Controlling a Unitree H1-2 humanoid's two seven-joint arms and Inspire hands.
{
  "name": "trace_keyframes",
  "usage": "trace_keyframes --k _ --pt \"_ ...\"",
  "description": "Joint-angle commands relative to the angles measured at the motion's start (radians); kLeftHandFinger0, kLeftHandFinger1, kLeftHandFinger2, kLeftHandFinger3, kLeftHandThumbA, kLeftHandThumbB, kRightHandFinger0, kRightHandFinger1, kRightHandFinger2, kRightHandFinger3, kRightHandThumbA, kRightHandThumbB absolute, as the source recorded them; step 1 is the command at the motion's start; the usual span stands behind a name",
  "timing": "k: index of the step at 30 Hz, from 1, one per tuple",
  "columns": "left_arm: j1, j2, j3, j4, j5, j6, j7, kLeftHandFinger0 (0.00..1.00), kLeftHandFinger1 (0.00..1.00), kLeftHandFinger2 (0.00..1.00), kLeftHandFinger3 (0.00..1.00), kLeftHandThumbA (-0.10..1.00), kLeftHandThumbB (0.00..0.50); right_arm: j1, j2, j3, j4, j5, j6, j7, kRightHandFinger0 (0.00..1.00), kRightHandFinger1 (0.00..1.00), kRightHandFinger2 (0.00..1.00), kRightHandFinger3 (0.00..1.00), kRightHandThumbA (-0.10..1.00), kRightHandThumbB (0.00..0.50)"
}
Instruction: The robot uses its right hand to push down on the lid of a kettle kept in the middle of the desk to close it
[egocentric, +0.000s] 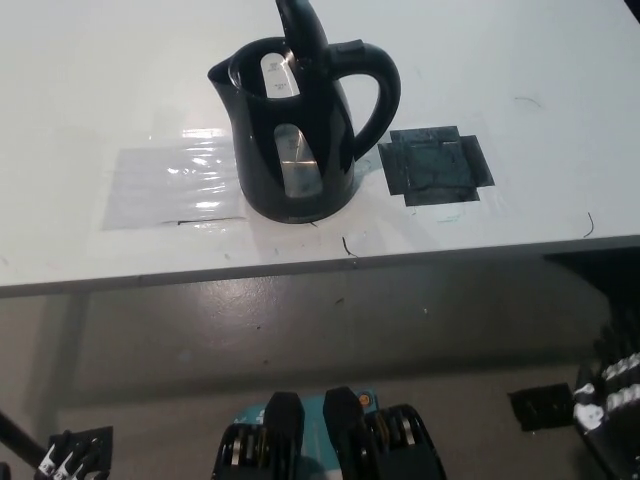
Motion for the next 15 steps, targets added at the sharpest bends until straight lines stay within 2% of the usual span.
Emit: trace_keyframes --k 1,2,3,4,5,8,10,11,13,15 --pt "0.009 0.031 0.020 -0.034 -0.047 -0.056 -0.046 1.00 1.00 1.00 1.00 1.00 0.472 -0.158 0.012 0.021 -0.471 -0.133 0.198 -0.051 1.00 1.00 1.00 1.00 0.43 0.000" --pt "0.009 0.031 0.021 -0.034 -0.048 -0.055 -0.045 1.00 1.00 1.00 1.00 1.00 0.473 -0.192 0.009 0.019 -0.504 -0.128 0.241 -0.057 1.00 1.00 1.00 1.00 0.45 0.000" --pt "0.009 0.030 0.020 -0.036 -0.045 -0.056 -0.043 1.00 1.00 1.00 1.00 1.00 0.472 -0.308 -0.020 0.012 -0.565 -0.142 0.344 -0.058 1.00 1.00 1.00 1.00 0.53 0.000" --pt "0.008 0.031 0.020 -0.034 -0.043 -0.057 -0.043 1.00 1.00 1.00 1.00 1.00 0.472 -0.372 -0.029 0.009 -0.586 -0.149 0.402 -0.064 1.00 1.00 1.00 1.00 0.64 0.000" --pt "0.008 0.031 0.020 -0.034 -0.042 -0.057 -0.042 1.00 1.00 1.00 1.00 1.00 0.473 -0.395 -0.031 0.008 -0.594 -0.152 0.426 -0.066 1.00 1.00 1.00 1.00 0.67 0.000" --pt "0.008 0.038 0.024 -0.031 -0.045 -0.059 -0.046 1.00 1.00 1.00 1.00 1.00 0.468 -0.539 -0.033 0.015 -0.614 -0.156 0.555 -0.079 1.00 1.00 1.00 1.00 0.68 0.000" --pt "0.008 0.039 0.024 -0.030 -0.053 -0.053 -0.050 1.00 1.00 1.00 1.00 1.00 0.468 -0.741 -0.036 0.026 -0.590 -0.120 0.713 -0.108 1.00 1.00 1.00 1.00 0.67 0.000" --pt "0.007 0.038 0.024 -0.031 -0.051 -0.054 -0.050 1.00 1.00 1.00 1.00 1.00 0.469 -0.779 -0.032 0.028 -0.565 -0.120 0.713 -0.114 1.00 1.00 1.00 1.00 0.67 0.021" --pt "0.005 0.036 0.018 -0.031 -0.043 -0.051 -0.045 1.00 1.00 1.00 1.00 1.00 0.479 -0.878 -0.038 0.036 -0.473 -0.134 0.713 -0.106 1.00 1.00 1.00 1.00 0.69 0.011" --pt "0.004 0.039 0.015 -0.027 -0.044 -0.044 -0.049 1.00 1.00 1.00 1.00 1.00 0.487 -0.960 -0.012 0.044 -0.359 -0.120 0.712 -0.111 1.00 1.00 1.00 1.00 0.68 0.037"
